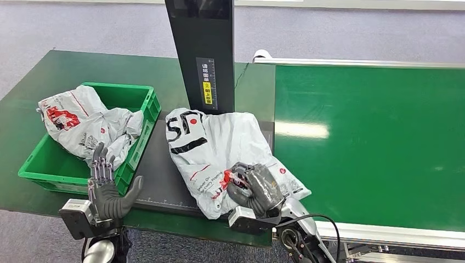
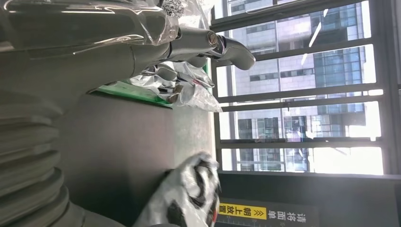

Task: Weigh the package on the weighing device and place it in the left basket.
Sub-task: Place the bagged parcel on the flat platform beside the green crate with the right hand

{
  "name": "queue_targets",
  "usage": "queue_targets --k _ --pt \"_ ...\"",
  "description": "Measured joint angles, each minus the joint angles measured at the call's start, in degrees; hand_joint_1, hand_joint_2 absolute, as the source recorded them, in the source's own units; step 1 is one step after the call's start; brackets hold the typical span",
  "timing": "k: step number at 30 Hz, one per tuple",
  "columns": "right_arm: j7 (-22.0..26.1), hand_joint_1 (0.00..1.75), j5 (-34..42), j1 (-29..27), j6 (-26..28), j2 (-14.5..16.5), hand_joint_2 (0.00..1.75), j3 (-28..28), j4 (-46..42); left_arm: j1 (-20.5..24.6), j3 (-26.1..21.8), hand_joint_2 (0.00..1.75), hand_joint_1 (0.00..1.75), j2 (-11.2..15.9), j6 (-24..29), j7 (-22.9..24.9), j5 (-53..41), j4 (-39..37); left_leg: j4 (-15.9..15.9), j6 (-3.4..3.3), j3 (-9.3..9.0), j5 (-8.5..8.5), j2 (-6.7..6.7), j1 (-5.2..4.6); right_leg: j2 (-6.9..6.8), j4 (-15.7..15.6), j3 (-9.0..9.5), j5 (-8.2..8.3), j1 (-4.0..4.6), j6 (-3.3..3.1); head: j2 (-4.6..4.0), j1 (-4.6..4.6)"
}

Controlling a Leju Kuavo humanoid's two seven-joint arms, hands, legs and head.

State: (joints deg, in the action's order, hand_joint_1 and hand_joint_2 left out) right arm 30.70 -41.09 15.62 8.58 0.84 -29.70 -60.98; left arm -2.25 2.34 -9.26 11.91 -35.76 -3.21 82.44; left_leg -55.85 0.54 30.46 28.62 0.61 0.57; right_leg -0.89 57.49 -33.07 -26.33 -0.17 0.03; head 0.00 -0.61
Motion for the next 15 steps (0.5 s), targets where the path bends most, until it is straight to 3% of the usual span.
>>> queue_targets --k 7,11,15 --pt "-0.47 0.73 -1.09 0.69 1.75 0.45 1.75 0.63 0.00 -0.33 -0.05 1.75 0.00 -0.12 0.00 0.00 -0.01 0.22 0.00 0.00 0.00 0.00 -0.01 0.00 0.00 0.00 0.01 0.00 0.00 0.00 0.00 0.00" --pt "-0.63 0.00 -1.18 0.72 1.94 0.51 1.75 0.74 0.00 -0.37 -0.07 1.75 0.00 -0.13 0.00 0.00 -0.02 0.22 0.00 0.00 0.00 0.00 -0.01 0.00 0.00 0.00 0.01 0.00 0.00 0.00 0.00 0.00" --pt "-2.60 0.00 -2.40 0.71 4.18 0.65 1.75 1.43 0.01 -0.31 -0.07 1.75 0.00 -0.15 0.12 0.19 -0.21 0.22 0.00 0.00 -0.01 0.00 -0.01 0.00 0.00 0.00 0.00 0.00 0.00 0.00 0.00 0.00"
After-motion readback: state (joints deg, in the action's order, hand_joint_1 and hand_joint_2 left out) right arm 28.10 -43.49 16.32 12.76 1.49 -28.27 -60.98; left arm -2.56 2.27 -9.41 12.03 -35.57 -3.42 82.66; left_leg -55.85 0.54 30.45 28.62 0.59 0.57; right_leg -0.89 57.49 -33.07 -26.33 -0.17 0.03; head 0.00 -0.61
